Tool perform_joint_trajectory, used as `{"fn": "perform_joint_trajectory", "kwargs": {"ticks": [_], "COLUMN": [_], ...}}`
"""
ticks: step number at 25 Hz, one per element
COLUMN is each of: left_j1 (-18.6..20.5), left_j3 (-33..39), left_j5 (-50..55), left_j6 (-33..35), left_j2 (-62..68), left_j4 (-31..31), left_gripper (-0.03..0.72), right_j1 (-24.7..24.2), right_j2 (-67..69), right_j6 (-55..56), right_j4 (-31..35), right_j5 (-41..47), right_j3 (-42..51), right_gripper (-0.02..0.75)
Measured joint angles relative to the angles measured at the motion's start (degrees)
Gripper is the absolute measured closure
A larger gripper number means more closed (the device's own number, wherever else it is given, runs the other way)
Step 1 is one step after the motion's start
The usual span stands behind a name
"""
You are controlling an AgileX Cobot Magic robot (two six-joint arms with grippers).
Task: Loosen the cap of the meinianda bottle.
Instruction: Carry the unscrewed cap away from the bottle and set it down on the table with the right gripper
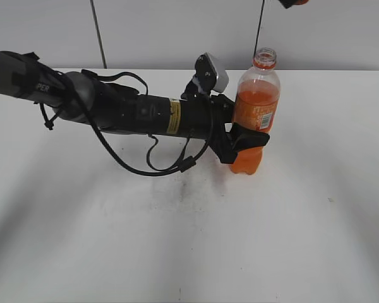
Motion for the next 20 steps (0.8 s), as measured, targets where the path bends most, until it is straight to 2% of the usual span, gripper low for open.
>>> {"fn": "perform_joint_trajectory", "kwargs": {"ticks": [2,4,8,11,13,20], "left_j1": [0.00,0.00,0.00,0.00,0.00,0.00], "left_j3": [0.00,0.00,0.00,0.00,0.00,0.00], "left_j5": [0.00,0.00,0.06,0.06,0.10,0.31], "left_j6": [0.00,0.00,0.00,0.00,0.00,0.00], "left_j2": [0.00,0.00,0.00,-0.06,-0.10,-0.10], "left_j4": [0.00,0.00,0.05,0.05,0.09,0.02], "left_gripper": [0.268,0.268,0.268,0.268,0.269,0.269], "right_j1": [-1.59,-4.47,-13.56,-18.93,-20.34,-20.56], "right_j2": [-0.63,-1.38,-3.42,-5.62,-6.59,-2.49], "right_j6": [9.16,13.31,15.71,16.03,16.13,16.19], "right_j4": [-1.02,-1.19,0.09,1.09,1.09,3.38], "right_j5": [0.00,-0.05,-0.63,-7.50,-13.88,-35.24], "right_j3": [0.00,0.34,5.42,14.69,21.97,41.47], "right_gripper": [0.467,0.467,0.467,0.468,0.468,0.468]}}
